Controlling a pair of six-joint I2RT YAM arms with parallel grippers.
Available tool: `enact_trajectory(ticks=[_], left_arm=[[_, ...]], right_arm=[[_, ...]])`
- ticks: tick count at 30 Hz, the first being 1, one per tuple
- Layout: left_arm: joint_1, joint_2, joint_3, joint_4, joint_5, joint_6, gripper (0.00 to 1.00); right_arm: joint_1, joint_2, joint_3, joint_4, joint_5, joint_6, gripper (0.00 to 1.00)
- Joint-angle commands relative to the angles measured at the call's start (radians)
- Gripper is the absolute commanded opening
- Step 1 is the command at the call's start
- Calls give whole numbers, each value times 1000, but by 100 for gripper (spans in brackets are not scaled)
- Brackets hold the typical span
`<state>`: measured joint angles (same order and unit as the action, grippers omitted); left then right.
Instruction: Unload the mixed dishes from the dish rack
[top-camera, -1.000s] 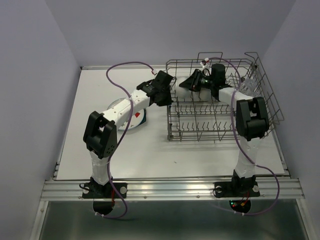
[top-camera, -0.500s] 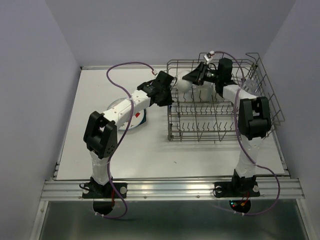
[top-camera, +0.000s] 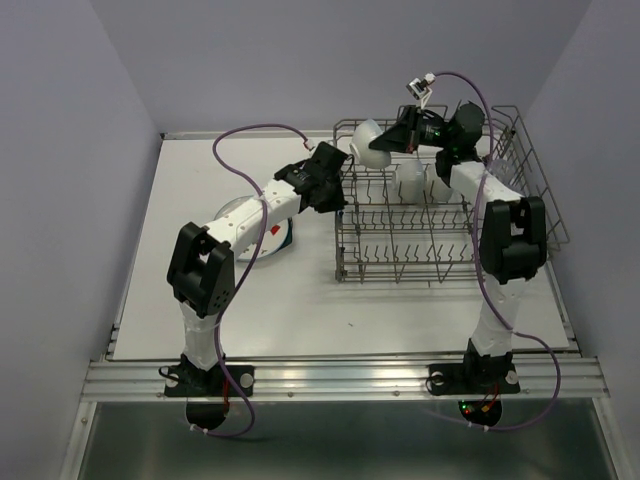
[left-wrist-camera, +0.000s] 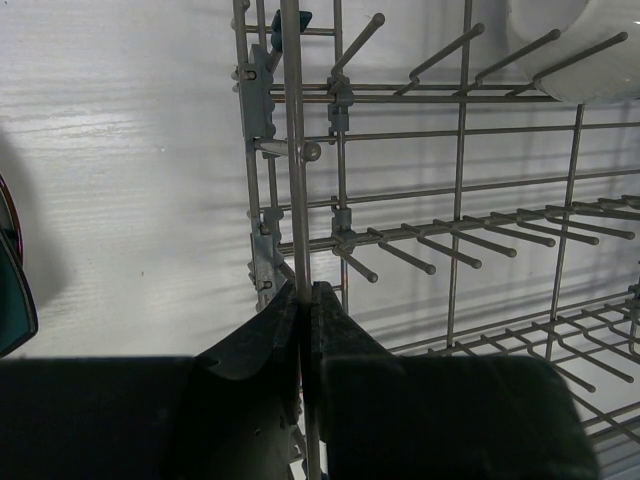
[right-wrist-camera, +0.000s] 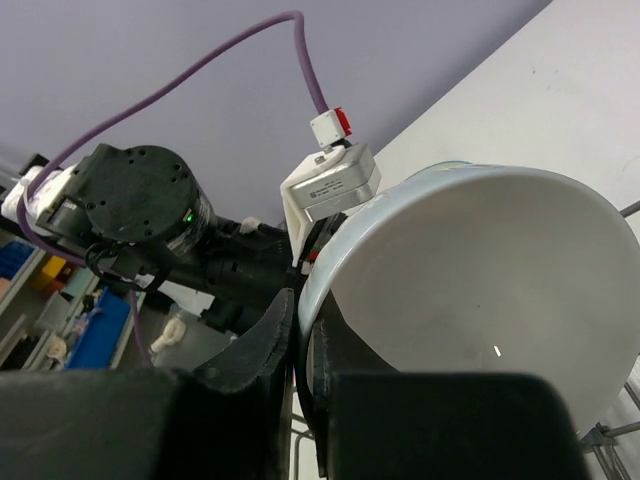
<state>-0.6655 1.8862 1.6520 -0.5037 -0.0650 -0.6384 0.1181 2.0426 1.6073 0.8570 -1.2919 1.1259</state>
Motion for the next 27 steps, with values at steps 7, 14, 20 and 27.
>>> enact_trajectory(ticks=[7,14,20,27], left_arm=[[14,-19,181,-70,-42,46,53],[24,-44,385,-160,-48,68,75],[55,-145,399,-182,-78,48,79],[138,-254,338,-211,-96,39,84]], right_arm=[[-6,-200,-4,82,-141,-158,1],[-6,-323,-119,44,-178,-317,1],[139,-488,-85,-857,434,-1083,1],[318,-627,-110,-1073,775,-1433,1]])
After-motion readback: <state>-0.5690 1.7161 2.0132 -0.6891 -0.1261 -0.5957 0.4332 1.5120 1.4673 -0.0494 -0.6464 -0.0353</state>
